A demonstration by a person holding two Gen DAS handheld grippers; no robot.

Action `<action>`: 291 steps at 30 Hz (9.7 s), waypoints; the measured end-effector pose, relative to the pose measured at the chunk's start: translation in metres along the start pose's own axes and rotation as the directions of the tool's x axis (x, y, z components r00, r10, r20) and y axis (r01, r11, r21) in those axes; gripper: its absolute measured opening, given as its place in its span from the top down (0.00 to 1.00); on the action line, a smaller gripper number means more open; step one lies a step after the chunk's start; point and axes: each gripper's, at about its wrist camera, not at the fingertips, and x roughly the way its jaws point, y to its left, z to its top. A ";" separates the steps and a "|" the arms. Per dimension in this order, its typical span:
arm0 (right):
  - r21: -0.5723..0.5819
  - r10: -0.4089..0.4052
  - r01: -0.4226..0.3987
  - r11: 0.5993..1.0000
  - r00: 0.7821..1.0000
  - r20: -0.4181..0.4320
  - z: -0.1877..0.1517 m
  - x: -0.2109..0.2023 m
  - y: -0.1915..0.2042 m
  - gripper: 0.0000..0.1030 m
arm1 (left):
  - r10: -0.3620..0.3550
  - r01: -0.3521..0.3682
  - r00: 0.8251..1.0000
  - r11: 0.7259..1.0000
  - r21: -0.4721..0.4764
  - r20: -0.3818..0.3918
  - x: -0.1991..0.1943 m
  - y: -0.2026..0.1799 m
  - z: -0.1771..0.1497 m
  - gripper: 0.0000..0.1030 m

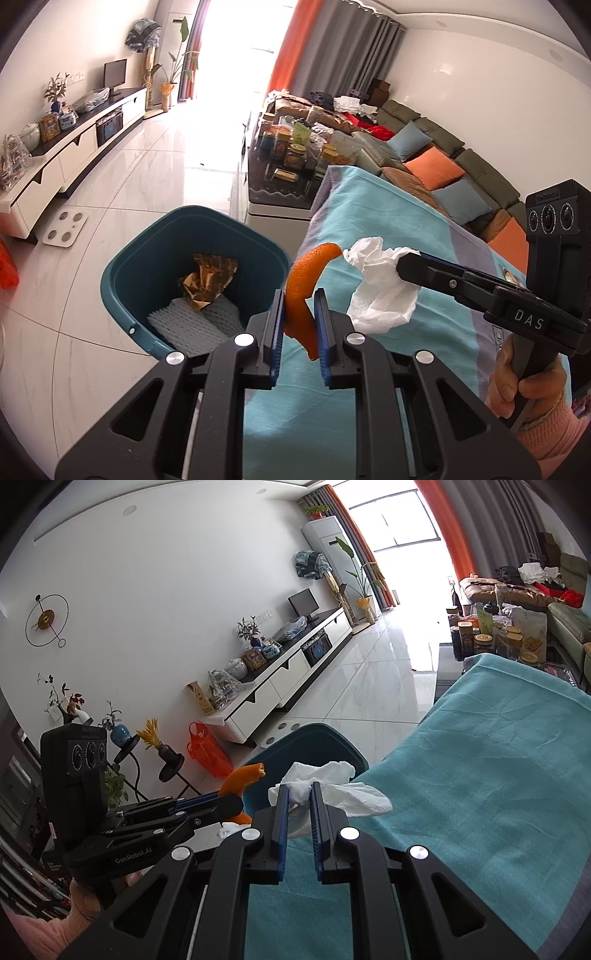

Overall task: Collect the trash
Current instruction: 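Carry the tissue and orange peel together over the teal bin, then open both grippers to drop the tissue and peel into the bin, then move both open grippers back over the table toward remaining trash, then grasp the orange peel with the right gripper while the left grasps the green snack bag, then carry the orange peel and green snack bag over the teal bin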

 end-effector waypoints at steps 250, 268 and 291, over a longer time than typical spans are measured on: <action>0.064 -0.179 0.171 0.983 0.972 0.150 -0.060 -0.115 -0.019 0.91 | -0.121 0.123 0.992 0.970 0.211 -0.024 -0.004 -0.108 -0.018 0.66; 0.030 -0.137 0.134 0.990 0.982 0.126 -0.045 -0.091 -0.012 0.91 | -0.088 0.086 0.996 0.980 0.178 0.002 -0.007 -0.085 -0.011 0.66; -0.019 -0.066 0.067 0.998 0.994 0.084 -0.020 -0.052 0.010 0.91 | -0.024 0.019 0.999 0.992 0.128 0.038 -0.011 -0.043 0.000 0.66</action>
